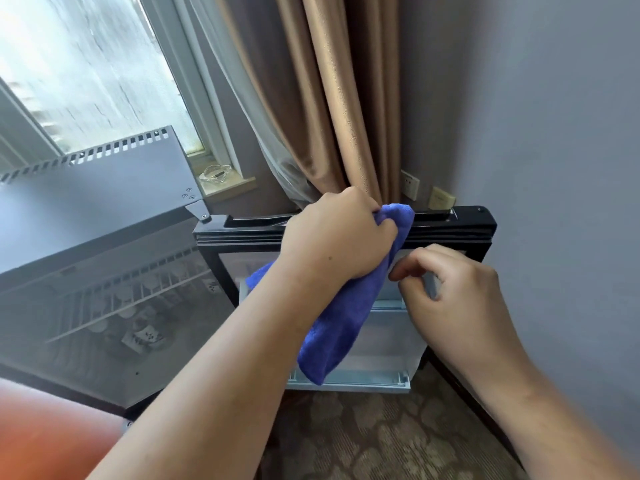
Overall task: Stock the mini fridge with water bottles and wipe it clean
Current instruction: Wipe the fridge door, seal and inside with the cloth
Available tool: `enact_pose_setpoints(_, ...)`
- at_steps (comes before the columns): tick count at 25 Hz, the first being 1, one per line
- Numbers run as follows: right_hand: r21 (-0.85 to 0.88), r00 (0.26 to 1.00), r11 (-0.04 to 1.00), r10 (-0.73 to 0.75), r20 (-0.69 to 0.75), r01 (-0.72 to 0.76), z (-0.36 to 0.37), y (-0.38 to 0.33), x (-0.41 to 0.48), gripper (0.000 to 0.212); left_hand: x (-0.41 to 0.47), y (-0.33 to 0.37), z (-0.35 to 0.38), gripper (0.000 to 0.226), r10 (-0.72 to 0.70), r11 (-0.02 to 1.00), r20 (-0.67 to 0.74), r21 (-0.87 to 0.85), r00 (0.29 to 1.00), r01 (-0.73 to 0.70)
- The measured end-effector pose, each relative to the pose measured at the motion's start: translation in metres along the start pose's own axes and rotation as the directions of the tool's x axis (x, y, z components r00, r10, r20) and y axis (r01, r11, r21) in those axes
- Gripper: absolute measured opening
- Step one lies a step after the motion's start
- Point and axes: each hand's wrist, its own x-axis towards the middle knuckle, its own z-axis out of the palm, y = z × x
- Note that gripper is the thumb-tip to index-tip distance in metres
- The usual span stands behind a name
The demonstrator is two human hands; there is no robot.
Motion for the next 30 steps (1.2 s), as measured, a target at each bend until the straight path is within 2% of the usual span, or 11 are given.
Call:
enact_pose_setpoints(3,0.036,1.000,0.999,0.001,0.025,-0.002,0.001,0.002,0.001,0.028,-0.012,-0.009,-0.001,0.023,-0.040,0.998,-0.027,-0.045,0.999,0.039)
enact_pose_setpoints(6,0.087,0.996,0.996,-0.037,0.080,0.030,0.009,-0.005,-0.003,0.029,-0.027,-0.030,-0.003,0.024,-0.124,0.989,-0.130,-0.093,0.984,0.112)
enact_pose_setpoints(11,0.136,0.970,0.988,-0.101,0.219,0.072,0.037,-0.027,-0.008,0.029,-0.049,-0.093,-0.014,0.022,-0.318,0.935,-0.279,-0.249,0.906,0.252)
enact_pose_setpoints(14,0.151,0.936,0.986,-0.123,0.329,0.077,0.063,-0.035,-0.012,0.024,-0.066,-0.135,-0.010,0.027,-0.383,0.878,-0.316,-0.415,0.868,0.237)
enact_pose_setpoints(17,0.137,0.907,0.988,-0.118,0.404,0.068,0.089,-0.046,-0.017,0.021,-0.085,-0.174,0.003,0.028,-0.449,0.781,-0.320,-0.595,0.834,0.192)
enact_pose_setpoints(20,0.104,0.885,0.993,-0.097,0.455,0.055,0.112,-0.060,-0.020,0.019,-0.100,-0.222,0.026,0.025,-0.503,0.708,-0.256,-0.669,0.825,0.224)
enact_pose_setpoints(24,0.051,0.861,0.998,-0.052,0.506,0.030,0.147,-0.081,-0.024,0.018,-0.111,-0.279,0.063,0.015,-0.583,0.480,-0.045,-0.824,0.811,0.300)
enact_pose_setpoints(28,0.000,0.833,1.000,0.022,0.554,-0.027,0.179,-0.097,-0.033,0.015,-0.109,-0.308,0.089,0.015,-0.568,0.357,0.072,-0.876,0.820,0.324)
enact_pose_setpoints(30,-0.026,0.833,0.998,0.060,0.550,-0.055,0.193,-0.101,-0.037,0.015,-0.101,-0.312,0.093,0.015,-0.519,0.322,0.095,-0.899,0.850,0.297)
